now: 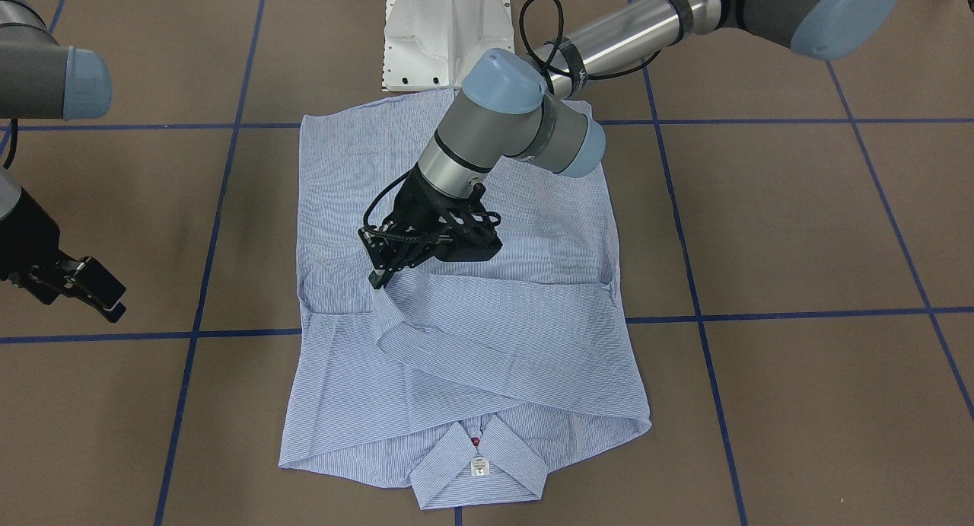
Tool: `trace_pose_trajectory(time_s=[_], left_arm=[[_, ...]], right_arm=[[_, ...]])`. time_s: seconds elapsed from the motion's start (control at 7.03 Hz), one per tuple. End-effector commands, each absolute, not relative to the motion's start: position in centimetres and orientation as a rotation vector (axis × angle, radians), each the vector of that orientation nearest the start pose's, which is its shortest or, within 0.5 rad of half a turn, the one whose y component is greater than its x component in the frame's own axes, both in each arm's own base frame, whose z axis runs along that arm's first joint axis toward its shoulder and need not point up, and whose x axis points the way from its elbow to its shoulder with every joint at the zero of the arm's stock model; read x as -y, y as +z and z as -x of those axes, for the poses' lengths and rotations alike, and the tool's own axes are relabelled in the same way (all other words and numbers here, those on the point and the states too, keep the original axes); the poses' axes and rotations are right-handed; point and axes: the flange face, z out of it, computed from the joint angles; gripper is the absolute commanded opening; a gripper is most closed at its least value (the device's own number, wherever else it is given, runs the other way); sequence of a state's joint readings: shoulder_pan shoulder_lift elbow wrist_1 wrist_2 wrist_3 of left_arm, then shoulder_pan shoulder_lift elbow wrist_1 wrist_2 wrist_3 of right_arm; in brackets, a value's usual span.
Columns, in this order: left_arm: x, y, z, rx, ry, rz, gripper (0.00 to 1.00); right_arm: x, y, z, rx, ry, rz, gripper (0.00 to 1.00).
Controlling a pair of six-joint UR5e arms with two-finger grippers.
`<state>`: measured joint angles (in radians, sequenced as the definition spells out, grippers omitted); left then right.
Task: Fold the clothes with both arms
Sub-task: 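Fold the sleeve with the left gripper across the chest toward the collar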
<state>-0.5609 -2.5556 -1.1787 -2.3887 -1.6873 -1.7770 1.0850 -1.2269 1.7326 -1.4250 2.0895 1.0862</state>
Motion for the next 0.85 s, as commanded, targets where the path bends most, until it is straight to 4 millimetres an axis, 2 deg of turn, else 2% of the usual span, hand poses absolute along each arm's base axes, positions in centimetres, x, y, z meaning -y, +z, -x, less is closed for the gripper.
trace_pose_trajectory(time_s=[0.0, 0.14, 0.28, 0.43, 0.57, 0.71], left_arm=[[52.7, 5.9, -62.0, -1.444, -0.56, -0.16, 1.0], [52.2, 4.9, -61.1, -1.465, -0.549, -0.157, 1.0], [51.0, 4.6, -58.6, -1.489, -0.541, -0.162, 1.0], [48.4, 7.2, -55.2, -1.492, -0.513, -0.134, 1.0], [45.7, 11.0, -50.6, -1.508, -0.495, -0.14, 1.0], [43.3, 14.5, -46.1, -1.513, -0.487, -0.154, 1.0]], right_arm=[[57.9, 37.0, 21.2, 0.824, 0.406, -0.104, 1.0], [56.8, 36.2, 21.3, 0.85, 0.412, -0.091, 1.0], [54.9, 34.7, 24.4, 0.89, 0.423, -0.04, 1.0], [51.4, 31.7, 28.7, 0.925, 0.492, 0.007, 1.0], [47.4, 28.9, 32.4, 0.957, 0.591, 0.052, 1.0], [42.7, 27.5, 36.3, 0.965, 0.664, 0.098, 1.0]])
